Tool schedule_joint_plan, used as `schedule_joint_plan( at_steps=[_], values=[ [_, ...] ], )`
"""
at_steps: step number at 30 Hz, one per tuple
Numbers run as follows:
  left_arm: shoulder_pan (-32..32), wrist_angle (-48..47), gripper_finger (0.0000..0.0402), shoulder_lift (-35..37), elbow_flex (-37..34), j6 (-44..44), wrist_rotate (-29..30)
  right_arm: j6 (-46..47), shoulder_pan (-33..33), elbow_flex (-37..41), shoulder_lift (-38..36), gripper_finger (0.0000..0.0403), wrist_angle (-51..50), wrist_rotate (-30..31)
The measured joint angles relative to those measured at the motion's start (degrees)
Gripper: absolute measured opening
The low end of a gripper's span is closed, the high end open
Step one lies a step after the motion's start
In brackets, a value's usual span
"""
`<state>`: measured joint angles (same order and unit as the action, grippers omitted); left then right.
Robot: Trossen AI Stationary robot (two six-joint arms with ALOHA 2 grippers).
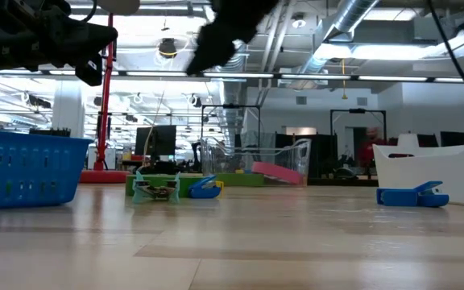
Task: Pick and place Stapler, Stapler remover, tape
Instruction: Put the middle blue stapler into the blue bin
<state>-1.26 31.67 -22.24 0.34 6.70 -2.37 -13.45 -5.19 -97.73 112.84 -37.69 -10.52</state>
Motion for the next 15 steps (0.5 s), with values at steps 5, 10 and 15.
schedule_joint_plan(
  at_steps=[5,10,15],
  values=[
    [0.0,0.1,0.0008,0.0,0.0,0.0,0.0,1.76,0.0,9.17,-6.35,0.0255,-0.2,0.31],
    [0.0,0.22,0.0008,0.0,0.0,0.0,0.0,4.5,-0.38,16.35,-10.93,0.0255,0.14,0.32],
    [0.01,0.26,0.0008,0.0,0.0,0.0,0.0,7.3,-0.48,22.15,-15.31,0.0255,0.15,0.33]
  ],
)
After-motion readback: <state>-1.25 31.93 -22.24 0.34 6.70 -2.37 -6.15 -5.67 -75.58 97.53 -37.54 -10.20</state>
